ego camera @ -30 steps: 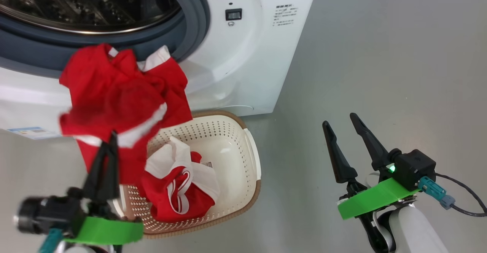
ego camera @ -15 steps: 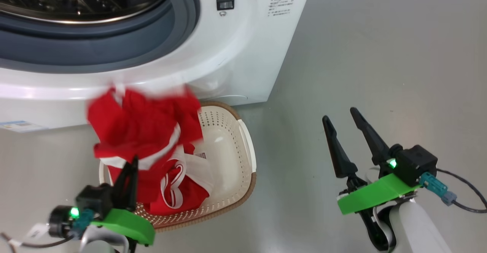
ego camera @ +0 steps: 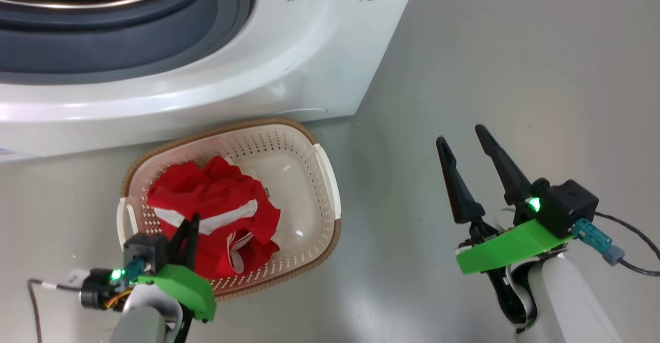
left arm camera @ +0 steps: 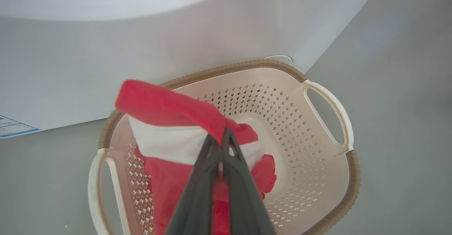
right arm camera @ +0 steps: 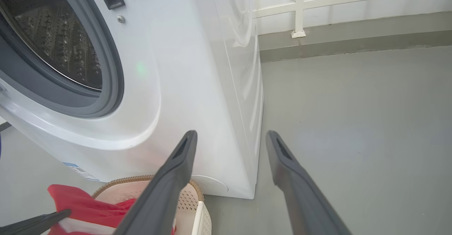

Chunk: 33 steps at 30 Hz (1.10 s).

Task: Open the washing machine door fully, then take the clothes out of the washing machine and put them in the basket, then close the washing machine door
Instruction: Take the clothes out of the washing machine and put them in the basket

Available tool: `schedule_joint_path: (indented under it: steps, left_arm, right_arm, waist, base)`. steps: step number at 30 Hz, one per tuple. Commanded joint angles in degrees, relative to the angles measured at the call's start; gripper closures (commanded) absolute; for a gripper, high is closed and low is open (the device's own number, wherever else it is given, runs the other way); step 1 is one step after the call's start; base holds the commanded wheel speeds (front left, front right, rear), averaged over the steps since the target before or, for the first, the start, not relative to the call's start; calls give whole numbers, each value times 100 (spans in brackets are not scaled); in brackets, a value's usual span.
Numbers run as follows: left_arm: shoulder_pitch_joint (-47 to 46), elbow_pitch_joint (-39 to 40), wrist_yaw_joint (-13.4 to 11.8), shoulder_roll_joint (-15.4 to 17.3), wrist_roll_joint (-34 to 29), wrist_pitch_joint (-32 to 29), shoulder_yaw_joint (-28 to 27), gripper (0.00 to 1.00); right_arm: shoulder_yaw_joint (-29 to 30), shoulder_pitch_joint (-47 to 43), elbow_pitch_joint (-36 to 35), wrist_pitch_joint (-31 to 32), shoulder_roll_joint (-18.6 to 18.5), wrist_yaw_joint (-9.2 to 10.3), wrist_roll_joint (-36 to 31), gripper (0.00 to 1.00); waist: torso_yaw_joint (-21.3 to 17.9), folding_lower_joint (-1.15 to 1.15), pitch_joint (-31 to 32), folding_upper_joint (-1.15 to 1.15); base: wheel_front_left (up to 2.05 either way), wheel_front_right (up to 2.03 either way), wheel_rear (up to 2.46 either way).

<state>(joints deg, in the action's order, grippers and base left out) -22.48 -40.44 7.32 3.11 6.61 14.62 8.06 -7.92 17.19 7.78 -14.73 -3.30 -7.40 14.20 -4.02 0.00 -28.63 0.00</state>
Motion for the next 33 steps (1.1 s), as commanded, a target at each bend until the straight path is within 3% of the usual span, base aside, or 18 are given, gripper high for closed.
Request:
schedule_joint_path:
  steps: [1,13,33]
  left_arm:
    - [-113,-64,14,134,60,38,-82,100]
    - [-1007,-1222,16,367,281,38,366,100]
    - [-1807,-2425,16,621,812,38,1034,100]
  right_arm:
    - [-121,68,-170,-27,42,-9,-9,0]
    - [-273,307,-205,-27,42,-9,31,0]
    - [-322,444,-292,-27,42,-9,-7,0]
  waist:
    - [-12,0,-130,0]
    - [-121,0,-599,0]
    - [-281,0,-1094,0]
  base:
    - [0,0,0]
    - [0,0,0]
    - [0,0,0]
